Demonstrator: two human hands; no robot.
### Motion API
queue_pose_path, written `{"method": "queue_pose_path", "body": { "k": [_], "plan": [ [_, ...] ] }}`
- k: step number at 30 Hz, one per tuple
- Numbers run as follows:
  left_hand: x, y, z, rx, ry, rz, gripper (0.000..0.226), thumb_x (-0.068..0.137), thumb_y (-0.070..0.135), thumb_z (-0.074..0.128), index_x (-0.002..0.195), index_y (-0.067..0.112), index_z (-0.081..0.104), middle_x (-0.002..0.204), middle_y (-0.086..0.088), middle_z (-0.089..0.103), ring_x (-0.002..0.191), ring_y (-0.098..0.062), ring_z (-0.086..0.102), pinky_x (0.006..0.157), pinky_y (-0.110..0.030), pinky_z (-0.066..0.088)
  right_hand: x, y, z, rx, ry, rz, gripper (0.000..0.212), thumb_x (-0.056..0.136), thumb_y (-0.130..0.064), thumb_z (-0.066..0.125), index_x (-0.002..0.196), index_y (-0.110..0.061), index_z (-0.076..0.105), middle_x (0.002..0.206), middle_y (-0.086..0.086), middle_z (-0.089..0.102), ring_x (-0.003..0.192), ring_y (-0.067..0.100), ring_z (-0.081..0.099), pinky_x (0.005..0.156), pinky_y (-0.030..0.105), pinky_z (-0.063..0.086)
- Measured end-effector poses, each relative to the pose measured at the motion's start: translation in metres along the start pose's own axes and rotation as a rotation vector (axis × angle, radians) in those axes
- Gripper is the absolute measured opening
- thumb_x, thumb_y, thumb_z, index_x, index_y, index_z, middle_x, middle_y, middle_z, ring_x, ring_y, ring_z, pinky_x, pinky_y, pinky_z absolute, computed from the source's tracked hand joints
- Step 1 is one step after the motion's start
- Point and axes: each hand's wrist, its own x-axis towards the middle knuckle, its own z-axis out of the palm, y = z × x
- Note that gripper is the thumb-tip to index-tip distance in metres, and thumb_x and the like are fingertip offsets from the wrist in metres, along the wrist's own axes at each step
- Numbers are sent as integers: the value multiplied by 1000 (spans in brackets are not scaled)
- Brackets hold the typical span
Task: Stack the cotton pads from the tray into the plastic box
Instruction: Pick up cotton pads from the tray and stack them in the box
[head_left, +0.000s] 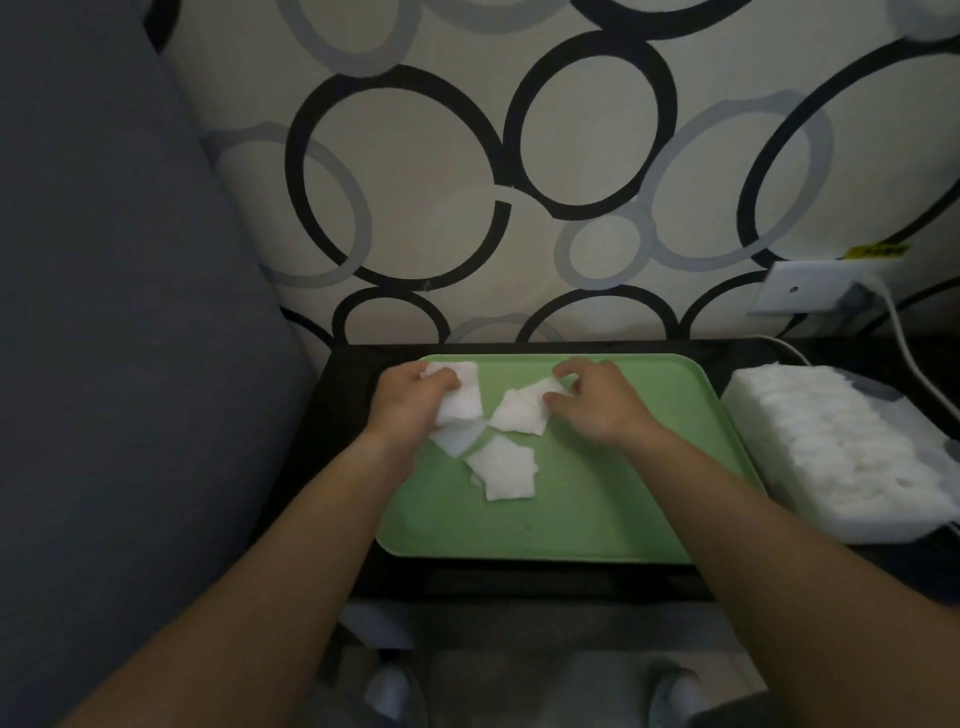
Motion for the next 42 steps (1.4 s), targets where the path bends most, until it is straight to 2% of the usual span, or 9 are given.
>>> {"method": "queue_pose_path", "body": {
  "k": [4,9,13,17,20,24,30,37,42],
  "plan": [
    [2,-5,-1,48,-22,18,8,82,18,69,87,13,72,99,-16,71,97,-38,68,90,-58,56,4,-9,8,-171,-4,50,54,96,-43,52,145,-24,41,143,16,35,124,39,48,102,46,44],
    [4,-9,0,85,-67,23,12,89,13,71,101,16,70,108,-11,71,98,-31,69,87,-50,59,8,-13,11,-177,10,126,47,88,-43,66,124,-14,58,134,15,40,115,37,52,98,43,47],
    [4,-11,-4,88,-107,45,22,87,8,74,86,28,66,101,-5,71,94,-25,69,83,-42,60,7,-15,9,-42,31,62,20,85,-22,71,102,-15,63,115,10,59,107,30,59,86,32,46],
    [4,-11,-6,77,-99,52,23,86,7,75,87,29,67,97,-3,69,95,-26,68,83,-41,59,5,-14,6,-33,1,101,41,81,-26,75,115,-11,56,112,7,61,104,28,59,85,34,48],
    [4,-11,-5,78,-101,50,22,87,7,74,92,27,66,98,-1,67,96,-25,66,84,-41,59,6,-10,3,-95,-34,144,36,75,-36,77,97,-10,63,97,8,65,88,27,63,70,32,48],
    [2,-10,-3,91,-121,54,21,87,7,74,95,25,66,98,-1,66,98,-26,66,86,-42,58,7,-6,-1,-19,-93,161,39,72,-30,81,103,-8,73,104,9,70,94,26,66,86,36,54],
    [3,-11,-1,110,-139,49,21,87,10,74,101,23,66,105,-5,66,103,-28,65,89,-45,58,-1,-4,-6,63,-82,56,6,77,-9,75,78,-14,72,93,5,70,92,22,64,78,31,49],
    [5,-12,3,120,-110,44,28,84,11,78,108,20,67,110,-6,68,103,-27,66,88,-45,59,-18,-11,-32,416,11,-79,17,89,-1,63,92,-17,68,101,4,66,87,19,62,76,35,53],
    [2,-10,9,60,-162,11,33,81,9,81,111,13,69,106,-5,72,96,-23,71,87,-42,60,-38,-31,-50,682,-176,-193,39,83,0,74,115,-16,59,93,2,74,85,14,69,70,27,55]
  ]
}}
